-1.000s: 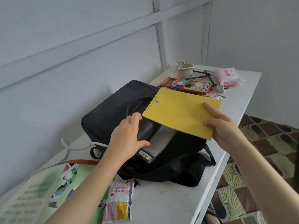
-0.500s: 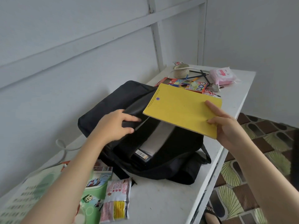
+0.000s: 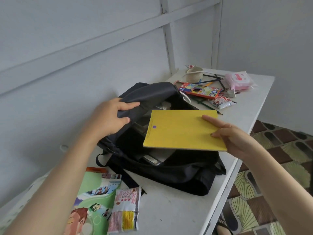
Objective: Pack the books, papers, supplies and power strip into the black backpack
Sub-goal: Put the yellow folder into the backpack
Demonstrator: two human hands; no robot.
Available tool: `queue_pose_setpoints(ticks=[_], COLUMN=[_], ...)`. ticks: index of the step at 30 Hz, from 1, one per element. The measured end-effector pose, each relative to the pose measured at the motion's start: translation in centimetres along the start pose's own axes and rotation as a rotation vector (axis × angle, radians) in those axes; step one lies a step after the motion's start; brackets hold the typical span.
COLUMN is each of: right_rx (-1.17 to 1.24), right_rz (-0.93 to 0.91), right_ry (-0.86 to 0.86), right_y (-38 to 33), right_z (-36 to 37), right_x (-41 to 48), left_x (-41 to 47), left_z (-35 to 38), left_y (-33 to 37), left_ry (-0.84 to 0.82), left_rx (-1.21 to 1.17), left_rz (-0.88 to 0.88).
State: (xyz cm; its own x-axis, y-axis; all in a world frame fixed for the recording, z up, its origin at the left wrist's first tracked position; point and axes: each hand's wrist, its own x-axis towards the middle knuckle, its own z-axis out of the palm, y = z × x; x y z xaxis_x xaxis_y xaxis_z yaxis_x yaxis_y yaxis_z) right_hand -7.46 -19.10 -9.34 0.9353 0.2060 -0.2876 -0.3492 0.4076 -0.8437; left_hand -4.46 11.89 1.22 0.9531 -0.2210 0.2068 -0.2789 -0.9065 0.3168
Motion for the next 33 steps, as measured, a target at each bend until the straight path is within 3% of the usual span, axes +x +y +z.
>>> queue_pose_setpoints(ticks=[6,11,16,18,21,23,27,33], right_rx=[0.199,-0.212,-0.562,-0.794,-1.336,-1.546,-1.765,-1.803], right_rz=[-0.042,0.041,-0.131,-0.269,-0.657,-0.816,-0.764,-0.721], right_ry=[-0.033,-0.154,0.084,0.199,0.353,0.309,0.038,0.049], right_y=[0.4,0.3,1.4,2.8,5.1,6.1,6.6,6.1], right_z=[4.8,7.5,9.9,10.3,10.0,9.7,10.0,12.0], right_x=[2.3,4.0,7.2,7.6,7.3,7.1,7.5,9.6], left_x=[-0.3,-0.3,-0.3,-0.3,-0.3,-0.3,-0.2,-0.4], left_z=[-0.3,-0.2,-0.2,-0.2,-0.3,-0.3,-0.5,-0.6], left_y=[-0.1,-0.4,-0.7,-0.9,-1.2,-1.3,-1.3,-1.1], left_ry=[0.015,0.012,0.001,-0.005,-0.017,-0.023,-0.024,-0.031], left_rx=[-0.034,-0.046,-0.065,-0.092,-0.115,-0.128,-0.147,-0.122], left_rz=[0.04,0.057,0.057,0.045,0.042,0.043,0.036,0.05])
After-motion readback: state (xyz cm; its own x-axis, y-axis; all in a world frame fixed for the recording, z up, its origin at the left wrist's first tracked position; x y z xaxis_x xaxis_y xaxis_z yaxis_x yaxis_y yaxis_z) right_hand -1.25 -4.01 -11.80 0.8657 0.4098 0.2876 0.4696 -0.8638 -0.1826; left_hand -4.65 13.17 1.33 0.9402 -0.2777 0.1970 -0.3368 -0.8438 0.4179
